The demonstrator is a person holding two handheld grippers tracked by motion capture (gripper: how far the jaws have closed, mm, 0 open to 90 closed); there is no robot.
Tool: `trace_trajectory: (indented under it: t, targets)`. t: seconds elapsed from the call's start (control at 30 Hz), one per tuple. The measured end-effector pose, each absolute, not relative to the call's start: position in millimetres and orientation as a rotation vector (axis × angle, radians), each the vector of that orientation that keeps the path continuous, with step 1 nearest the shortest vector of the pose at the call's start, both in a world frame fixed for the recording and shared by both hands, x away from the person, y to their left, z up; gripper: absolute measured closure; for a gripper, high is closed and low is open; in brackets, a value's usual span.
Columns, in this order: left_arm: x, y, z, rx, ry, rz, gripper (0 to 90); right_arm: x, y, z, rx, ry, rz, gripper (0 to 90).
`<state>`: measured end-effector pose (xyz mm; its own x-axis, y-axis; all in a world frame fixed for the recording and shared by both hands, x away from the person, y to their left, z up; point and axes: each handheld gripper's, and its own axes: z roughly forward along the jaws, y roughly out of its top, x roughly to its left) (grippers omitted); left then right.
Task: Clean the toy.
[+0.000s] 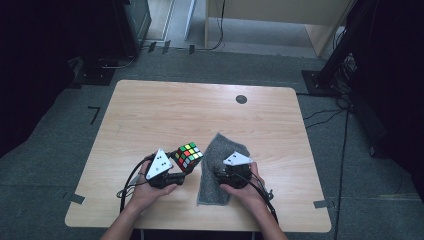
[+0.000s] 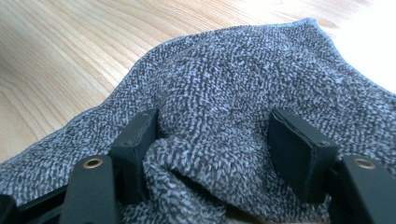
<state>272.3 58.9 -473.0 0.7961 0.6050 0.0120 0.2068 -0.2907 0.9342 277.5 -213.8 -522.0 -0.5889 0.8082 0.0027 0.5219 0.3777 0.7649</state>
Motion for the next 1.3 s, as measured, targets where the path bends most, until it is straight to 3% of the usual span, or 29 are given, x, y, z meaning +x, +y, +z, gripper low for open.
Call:
trace_trajectory:
  t: [0.27,0.5,0.73,0.9,1.13,1.3]
  targets:
    - [277.4,68.4,-471.2,1.860,0.738,0.420,34.1,275.4,-212.2,-522.0,1.149,2.259,1.046,34.5]
    - [273.6,62.6,-469.5,1.895,0.691,0.416,34.1,273.4,-211.2,-522.1,1.146,2.239,1.011,24.6]
    - [273.8,62.8,-470.2,1.885,0.703,0.426,34.1,273.5,-211.5,-522.3,1.148,2.238,1.004,23.4]
    - [275.7,65.6,-470.8,1.877,0.717,0.418,34.1,275.1,-214.6,-521.8,1.163,2.263,1.046,39.1]
    - [276.5,66.3,-470.8,1.865,0.700,0.374,34.1,269.2,-210.0,-520.9,1.126,2.197,0.980,72.1]
    - [278.4,67.0,-470.7,1.857,0.707,0.368,34.1,269.3,-211.8,-514.9,1.131,2.182,1.023,78.6]
